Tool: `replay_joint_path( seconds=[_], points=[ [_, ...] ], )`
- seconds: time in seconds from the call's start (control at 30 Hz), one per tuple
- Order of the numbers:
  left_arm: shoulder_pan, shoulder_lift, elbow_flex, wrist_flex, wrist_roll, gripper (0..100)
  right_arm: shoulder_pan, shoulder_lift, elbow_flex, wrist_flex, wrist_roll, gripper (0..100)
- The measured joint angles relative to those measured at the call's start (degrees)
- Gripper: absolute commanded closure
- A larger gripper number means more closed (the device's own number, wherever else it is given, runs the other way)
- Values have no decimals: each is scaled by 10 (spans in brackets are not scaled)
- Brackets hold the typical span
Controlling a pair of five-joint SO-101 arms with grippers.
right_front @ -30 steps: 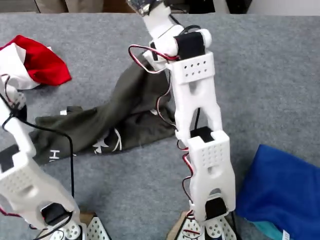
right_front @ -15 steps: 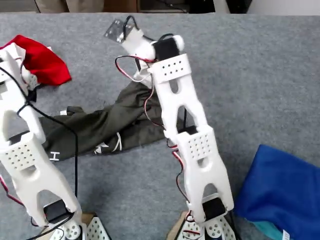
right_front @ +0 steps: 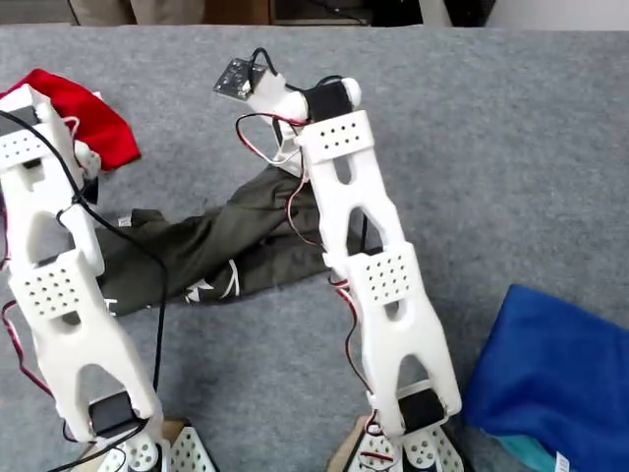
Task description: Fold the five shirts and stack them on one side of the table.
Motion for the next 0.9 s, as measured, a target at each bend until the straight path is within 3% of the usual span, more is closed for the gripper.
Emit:
replay_joint_path(
  seconds=[0.3, 0.9],
  points=[
    [-36, 10, 0, 62, 0, 933, 3, 11, -10, 0, 0, 994],
    [-52, 10, 0, 97, -35, 933, 2, 11, -10, 0, 0, 994]
  ],
)
